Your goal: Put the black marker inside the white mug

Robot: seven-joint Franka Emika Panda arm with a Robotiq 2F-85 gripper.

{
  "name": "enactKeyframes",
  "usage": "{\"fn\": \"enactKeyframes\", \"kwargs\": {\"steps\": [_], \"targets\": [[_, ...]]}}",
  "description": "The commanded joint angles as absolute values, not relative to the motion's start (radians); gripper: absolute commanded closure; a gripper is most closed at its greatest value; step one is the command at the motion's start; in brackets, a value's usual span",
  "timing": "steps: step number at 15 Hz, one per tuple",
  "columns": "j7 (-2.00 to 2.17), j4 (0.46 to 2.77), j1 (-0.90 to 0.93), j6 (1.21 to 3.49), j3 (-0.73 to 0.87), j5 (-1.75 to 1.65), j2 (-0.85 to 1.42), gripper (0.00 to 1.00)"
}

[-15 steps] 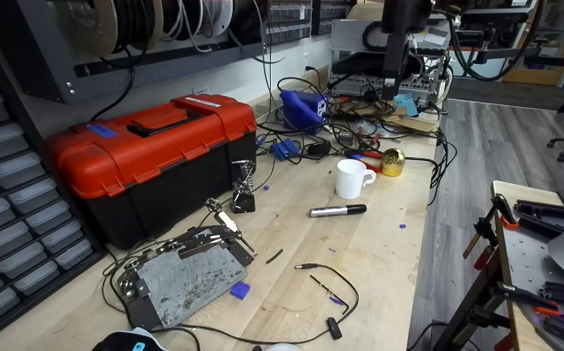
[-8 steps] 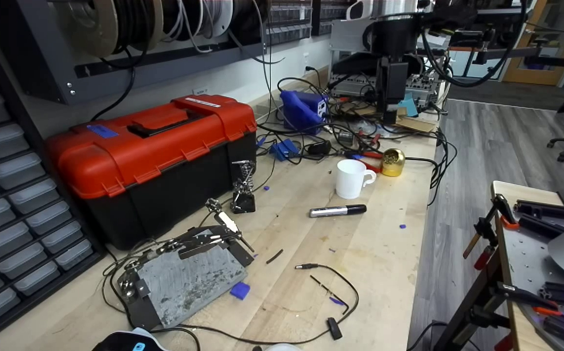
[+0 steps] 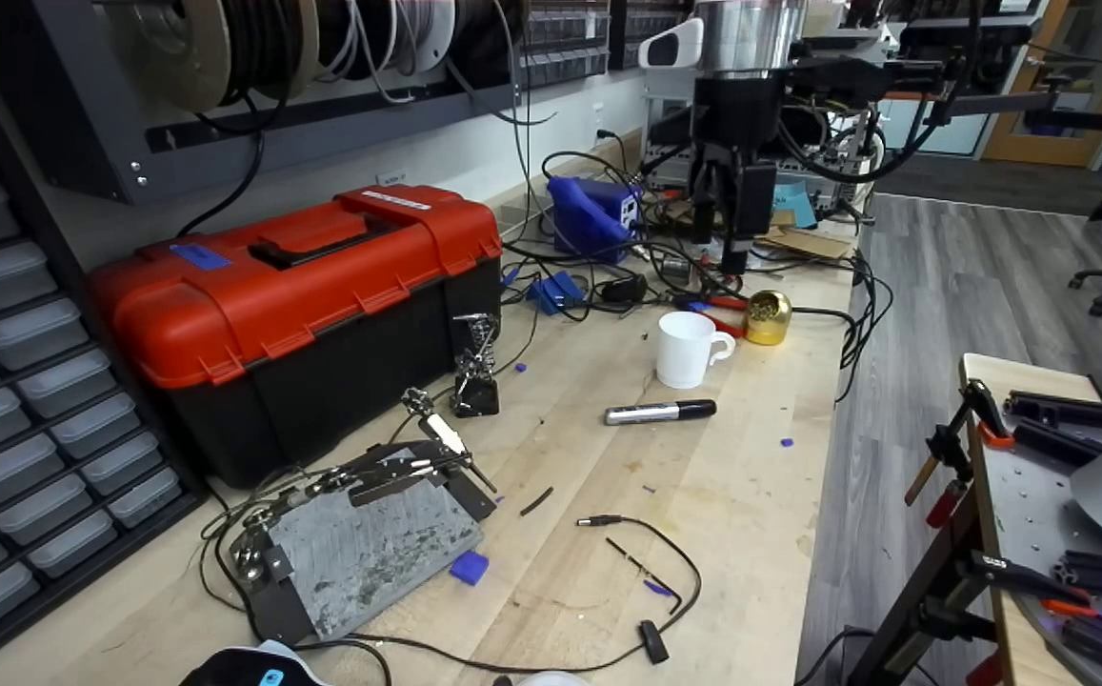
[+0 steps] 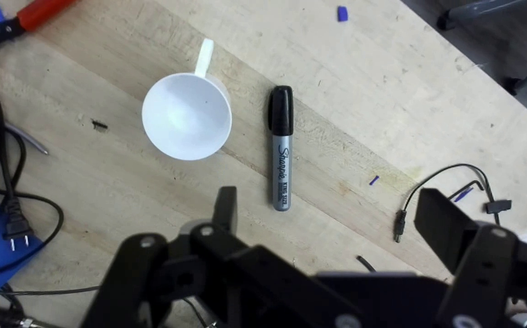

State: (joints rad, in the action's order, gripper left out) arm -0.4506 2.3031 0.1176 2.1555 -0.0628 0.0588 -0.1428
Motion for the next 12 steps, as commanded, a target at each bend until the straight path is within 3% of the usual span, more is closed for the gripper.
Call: {"fn": "enactKeyframes", "kwargs": {"steps": [1, 12], "targets": [[-0.458, 2.301, 0.12, 2.162, -0.064, 0.058, -0.134, 0.0], [-0.492, 2.294, 0.119, 2.253, -0.071, 0.048, -0.043, 0.0]]}}
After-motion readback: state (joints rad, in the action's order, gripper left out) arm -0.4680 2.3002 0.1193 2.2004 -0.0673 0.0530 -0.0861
